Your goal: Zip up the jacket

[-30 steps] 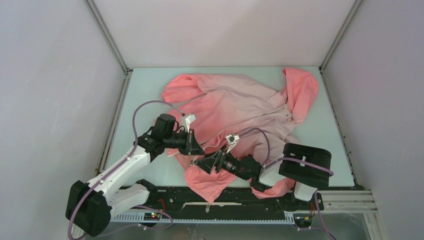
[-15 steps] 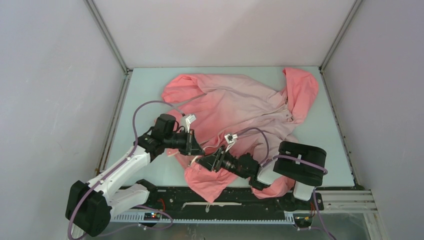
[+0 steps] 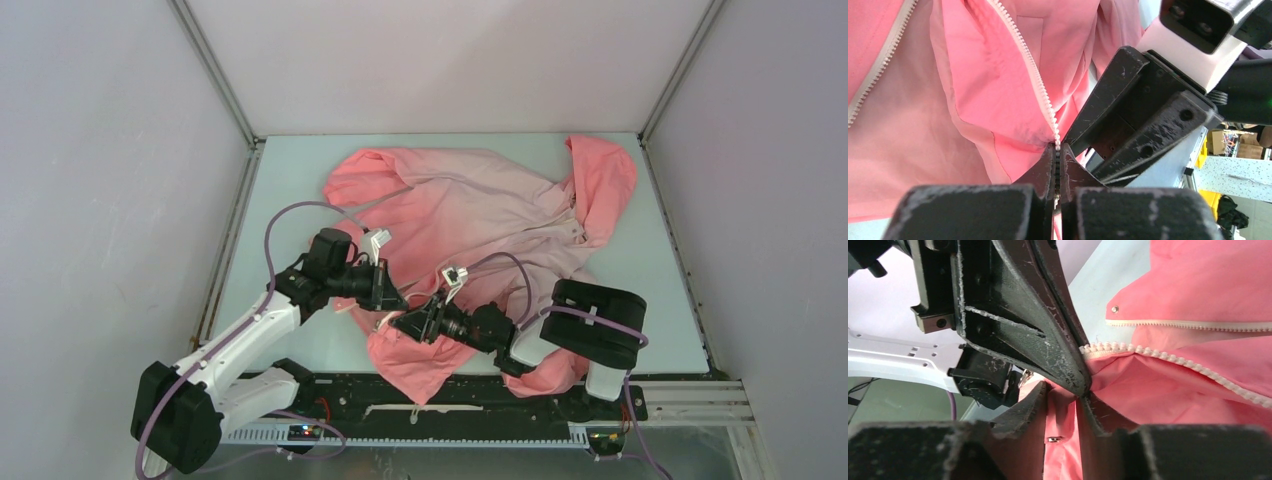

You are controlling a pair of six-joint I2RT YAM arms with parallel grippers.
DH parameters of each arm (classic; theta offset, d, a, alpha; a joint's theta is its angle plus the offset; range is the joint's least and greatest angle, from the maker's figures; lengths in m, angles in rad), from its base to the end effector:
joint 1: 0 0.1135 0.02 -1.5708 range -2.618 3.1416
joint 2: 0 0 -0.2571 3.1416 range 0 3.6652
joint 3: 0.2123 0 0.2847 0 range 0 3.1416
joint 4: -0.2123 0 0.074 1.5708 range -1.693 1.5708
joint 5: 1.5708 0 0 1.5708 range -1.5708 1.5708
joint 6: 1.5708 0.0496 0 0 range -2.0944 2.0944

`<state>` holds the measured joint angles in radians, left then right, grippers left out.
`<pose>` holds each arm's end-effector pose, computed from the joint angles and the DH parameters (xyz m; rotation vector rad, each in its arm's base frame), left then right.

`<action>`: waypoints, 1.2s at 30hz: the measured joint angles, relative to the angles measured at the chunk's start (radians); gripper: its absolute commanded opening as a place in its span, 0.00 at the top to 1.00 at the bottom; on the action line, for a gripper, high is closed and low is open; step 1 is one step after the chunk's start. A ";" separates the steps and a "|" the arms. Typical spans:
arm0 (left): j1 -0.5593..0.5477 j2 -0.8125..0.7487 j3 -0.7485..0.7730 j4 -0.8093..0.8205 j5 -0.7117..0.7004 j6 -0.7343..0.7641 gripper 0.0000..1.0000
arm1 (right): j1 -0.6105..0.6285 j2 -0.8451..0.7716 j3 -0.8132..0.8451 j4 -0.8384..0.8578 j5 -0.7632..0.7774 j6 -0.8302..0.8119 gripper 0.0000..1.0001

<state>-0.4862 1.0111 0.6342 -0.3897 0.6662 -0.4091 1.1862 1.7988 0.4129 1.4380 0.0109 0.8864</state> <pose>0.2029 -0.1419 0.2063 0.4504 2.4113 -1.2037 0.1174 0.2887 0.1078 -0.2534 1.7458 1.5943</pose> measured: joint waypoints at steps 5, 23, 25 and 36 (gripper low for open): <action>0.000 0.000 0.000 -0.006 0.008 -0.002 0.78 | -0.008 0.023 0.005 -0.008 -0.010 -0.033 1.00; 0.489 -0.278 -0.002 -0.171 -0.325 -0.177 0.18 | 0.030 0.086 0.050 0.016 -0.055 -0.259 1.00; 0.507 -0.248 -0.002 -0.197 -0.388 -0.186 0.18 | 0.030 0.087 0.050 0.016 -0.060 -0.263 1.00; 0.312 0.083 0.089 -0.280 -0.605 -0.003 0.30 | 0.029 0.092 0.050 0.017 -0.075 -0.267 1.00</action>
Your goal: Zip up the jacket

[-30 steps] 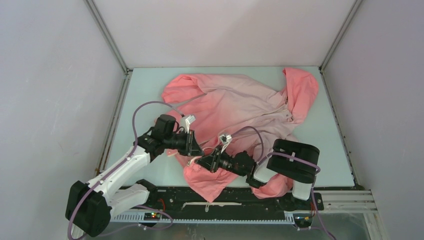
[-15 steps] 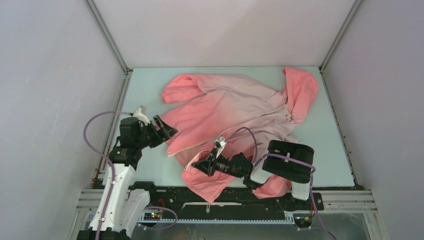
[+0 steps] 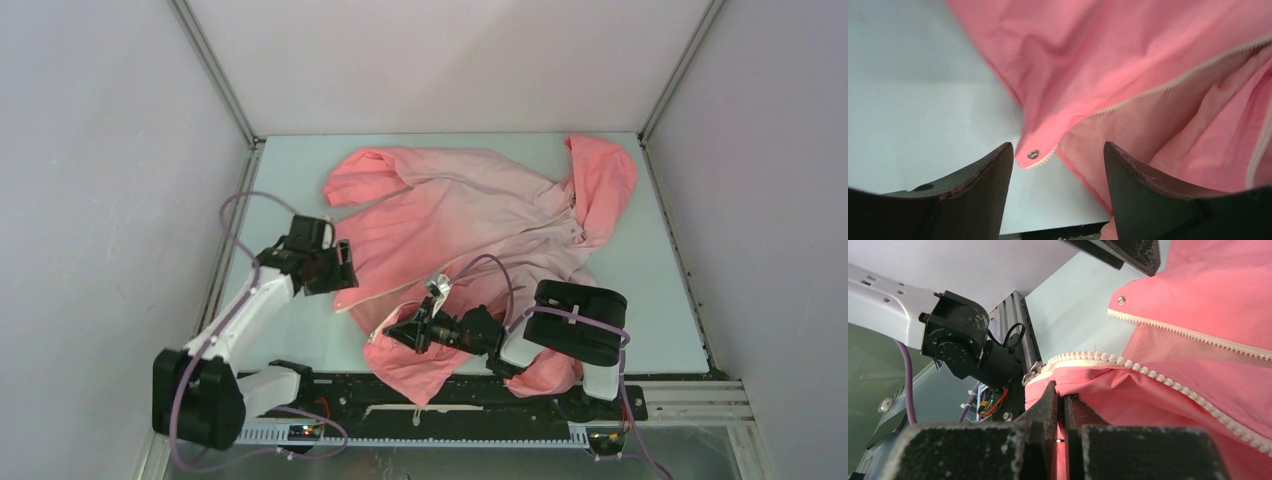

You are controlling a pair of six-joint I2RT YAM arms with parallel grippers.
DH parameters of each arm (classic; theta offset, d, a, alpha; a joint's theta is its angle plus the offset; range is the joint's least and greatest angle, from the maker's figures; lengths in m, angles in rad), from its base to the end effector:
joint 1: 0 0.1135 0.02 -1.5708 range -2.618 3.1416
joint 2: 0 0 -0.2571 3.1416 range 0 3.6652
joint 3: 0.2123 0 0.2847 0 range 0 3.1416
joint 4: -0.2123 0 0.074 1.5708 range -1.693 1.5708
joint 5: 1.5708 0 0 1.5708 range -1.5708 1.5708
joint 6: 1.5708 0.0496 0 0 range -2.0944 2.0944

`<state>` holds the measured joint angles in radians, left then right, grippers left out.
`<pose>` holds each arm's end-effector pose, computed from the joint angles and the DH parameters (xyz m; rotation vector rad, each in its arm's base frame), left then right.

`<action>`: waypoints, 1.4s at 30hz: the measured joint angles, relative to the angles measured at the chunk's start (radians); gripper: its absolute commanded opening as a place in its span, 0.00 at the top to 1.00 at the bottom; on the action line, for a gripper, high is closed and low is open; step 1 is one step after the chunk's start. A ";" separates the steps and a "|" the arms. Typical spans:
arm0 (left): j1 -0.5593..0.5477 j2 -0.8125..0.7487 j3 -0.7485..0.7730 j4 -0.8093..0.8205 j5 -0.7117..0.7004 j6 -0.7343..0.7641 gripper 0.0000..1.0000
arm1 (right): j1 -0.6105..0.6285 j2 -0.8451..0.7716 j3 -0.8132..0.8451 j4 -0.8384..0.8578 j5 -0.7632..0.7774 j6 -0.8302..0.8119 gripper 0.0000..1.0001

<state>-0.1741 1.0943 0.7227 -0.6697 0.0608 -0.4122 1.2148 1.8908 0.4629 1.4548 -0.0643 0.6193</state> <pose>0.2413 -0.0455 0.1902 -0.2917 2.6216 -0.2834 0.1097 0.3042 0.0939 -0.5684 1.6553 1.4607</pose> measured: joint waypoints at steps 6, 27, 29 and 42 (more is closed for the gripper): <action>-0.128 0.135 0.136 -0.048 -0.082 0.190 0.29 | -0.006 0.000 0.000 0.000 -0.018 0.000 1.00; -0.155 0.488 0.259 -0.142 -0.023 0.415 0.62 | -0.021 0.000 -0.013 0.004 -0.087 -0.007 1.00; -0.156 0.494 0.259 -0.145 -0.022 0.417 0.74 | -0.021 0.000 -0.013 0.004 -0.087 -0.007 1.00; -0.161 0.228 0.229 -0.076 0.155 0.359 1.00 | -0.056 0.009 -0.013 0.014 -0.072 0.045 1.00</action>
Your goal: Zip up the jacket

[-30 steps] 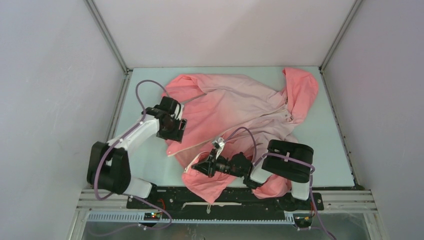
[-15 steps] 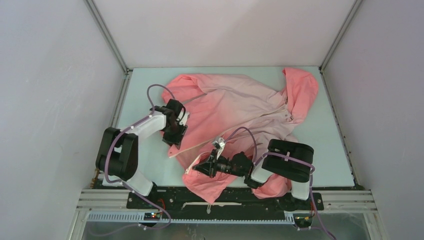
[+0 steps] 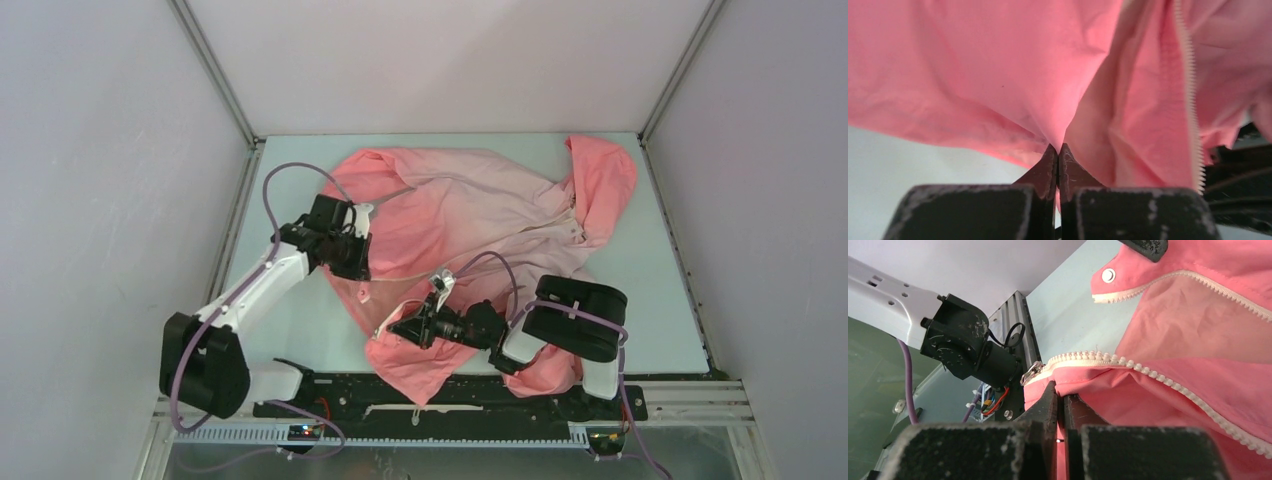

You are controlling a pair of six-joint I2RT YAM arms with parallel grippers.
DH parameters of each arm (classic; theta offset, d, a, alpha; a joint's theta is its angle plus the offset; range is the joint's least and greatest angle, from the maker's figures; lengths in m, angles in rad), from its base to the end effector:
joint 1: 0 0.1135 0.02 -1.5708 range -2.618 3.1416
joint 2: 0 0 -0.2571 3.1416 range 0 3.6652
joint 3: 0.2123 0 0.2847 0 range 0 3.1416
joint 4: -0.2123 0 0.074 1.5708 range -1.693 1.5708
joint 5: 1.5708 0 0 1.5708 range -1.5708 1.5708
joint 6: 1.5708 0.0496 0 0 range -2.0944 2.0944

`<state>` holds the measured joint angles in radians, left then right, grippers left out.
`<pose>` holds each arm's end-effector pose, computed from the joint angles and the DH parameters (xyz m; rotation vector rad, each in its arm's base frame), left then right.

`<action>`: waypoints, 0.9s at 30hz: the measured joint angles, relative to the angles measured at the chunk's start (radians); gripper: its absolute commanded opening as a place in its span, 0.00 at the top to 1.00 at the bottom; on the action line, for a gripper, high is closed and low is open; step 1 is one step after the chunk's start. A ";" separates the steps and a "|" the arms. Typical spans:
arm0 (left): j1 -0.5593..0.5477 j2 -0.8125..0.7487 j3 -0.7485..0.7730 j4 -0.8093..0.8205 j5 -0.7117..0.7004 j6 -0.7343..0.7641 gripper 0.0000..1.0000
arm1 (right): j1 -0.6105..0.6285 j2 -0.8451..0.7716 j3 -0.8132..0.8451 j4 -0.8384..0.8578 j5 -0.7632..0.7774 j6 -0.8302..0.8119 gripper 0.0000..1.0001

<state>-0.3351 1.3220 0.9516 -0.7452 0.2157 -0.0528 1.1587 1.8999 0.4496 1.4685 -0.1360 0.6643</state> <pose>0.2720 -0.1059 0.2079 0.4481 2.6711 -0.4085 0.1217 0.2952 0.0900 -0.5520 1.6858 1.4983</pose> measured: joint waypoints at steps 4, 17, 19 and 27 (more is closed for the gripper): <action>0.013 -0.068 -0.079 0.096 0.138 -0.068 1.00 | 0.003 0.000 0.000 0.002 0.032 0.034 1.00; 0.103 -0.326 -0.304 0.367 0.451 -0.235 1.00 | 0.031 0.000 -0.006 0.009 0.125 0.027 1.00; 0.105 -0.372 -0.328 0.399 0.465 -0.237 1.00 | 0.032 -0.003 -0.013 0.009 0.132 -0.005 1.00; 0.107 -0.462 -0.380 0.486 0.510 -0.256 1.00 | 0.029 -0.053 -0.027 0.008 0.145 -0.114 1.00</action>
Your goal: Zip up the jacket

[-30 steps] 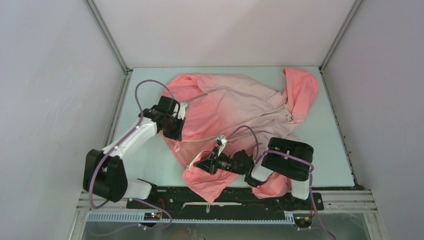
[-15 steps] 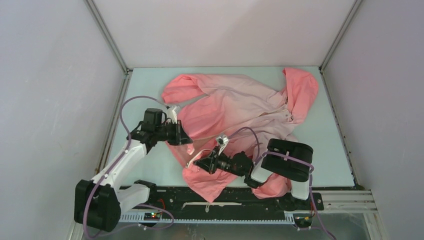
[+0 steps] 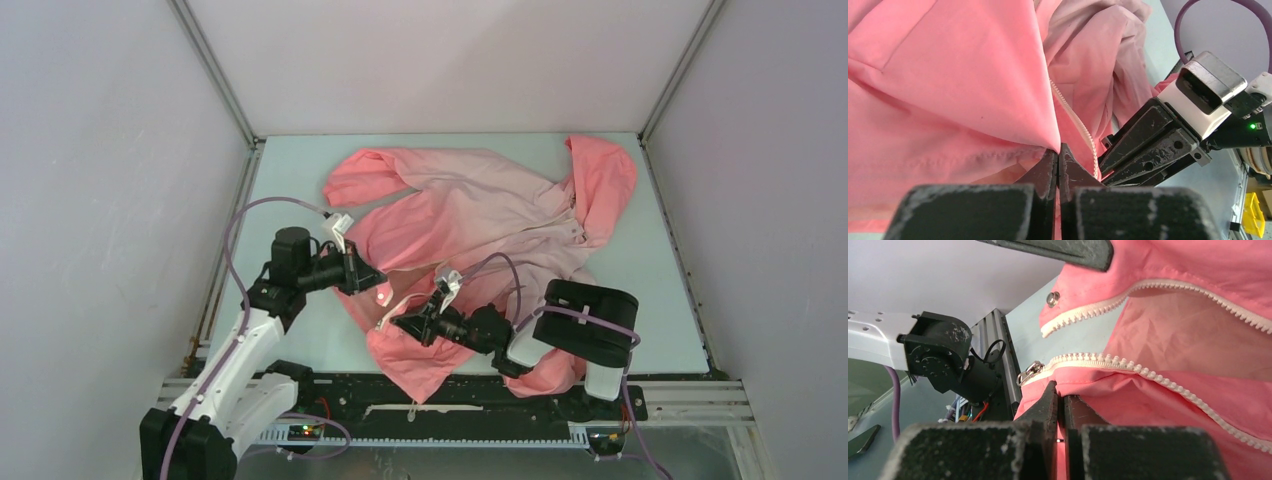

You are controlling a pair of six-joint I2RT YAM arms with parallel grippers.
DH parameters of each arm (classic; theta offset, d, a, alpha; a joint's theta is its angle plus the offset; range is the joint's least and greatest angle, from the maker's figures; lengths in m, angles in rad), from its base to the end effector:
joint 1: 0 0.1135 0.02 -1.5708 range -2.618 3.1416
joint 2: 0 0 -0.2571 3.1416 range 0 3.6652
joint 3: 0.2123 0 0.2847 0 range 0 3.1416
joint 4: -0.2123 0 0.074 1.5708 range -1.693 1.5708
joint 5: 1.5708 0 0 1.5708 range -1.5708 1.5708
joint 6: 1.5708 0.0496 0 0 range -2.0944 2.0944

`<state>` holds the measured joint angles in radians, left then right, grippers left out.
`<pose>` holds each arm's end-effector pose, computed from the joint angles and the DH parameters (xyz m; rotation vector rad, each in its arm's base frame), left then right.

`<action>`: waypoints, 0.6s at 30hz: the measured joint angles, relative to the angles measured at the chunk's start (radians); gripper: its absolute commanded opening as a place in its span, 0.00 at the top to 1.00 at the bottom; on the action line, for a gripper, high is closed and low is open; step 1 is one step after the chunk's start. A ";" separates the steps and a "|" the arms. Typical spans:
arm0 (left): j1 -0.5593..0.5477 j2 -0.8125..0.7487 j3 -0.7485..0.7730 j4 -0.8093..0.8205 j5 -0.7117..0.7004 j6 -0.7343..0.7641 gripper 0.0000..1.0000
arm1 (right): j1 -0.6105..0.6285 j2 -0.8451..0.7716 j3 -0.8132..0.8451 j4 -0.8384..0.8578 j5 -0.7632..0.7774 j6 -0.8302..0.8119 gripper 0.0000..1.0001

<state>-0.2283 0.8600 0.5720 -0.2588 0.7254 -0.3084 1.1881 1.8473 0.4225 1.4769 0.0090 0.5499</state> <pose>0.2176 -0.0843 0.2290 0.3637 2.1177 -1.0821 0.1175 0.2906 0.1007 -0.5215 1.6040 1.3520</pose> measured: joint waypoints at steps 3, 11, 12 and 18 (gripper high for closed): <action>0.000 -0.004 -0.004 0.015 0.011 -0.006 1.00 | 0.005 -0.022 -0.003 0.000 0.010 -0.029 1.00; 0.001 -0.031 -0.004 0.019 0.011 -0.005 1.00 | 0.026 -0.071 -0.032 0.000 0.072 -0.099 1.00; 0.001 -0.036 -0.004 0.019 0.011 -0.005 1.00 | 0.026 -0.072 -0.034 0.000 0.076 -0.104 1.00; 0.002 -0.042 -0.004 0.019 0.011 -0.005 1.00 | 0.029 -0.082 -0.039 0.000 0.105 -0.134 1.00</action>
<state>-0.2268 0.8181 0.5682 -0.2398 0.7364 -0.3138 1.2175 1.7653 0.3840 1.4765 0.1139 0.4160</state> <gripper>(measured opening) 0.005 0.026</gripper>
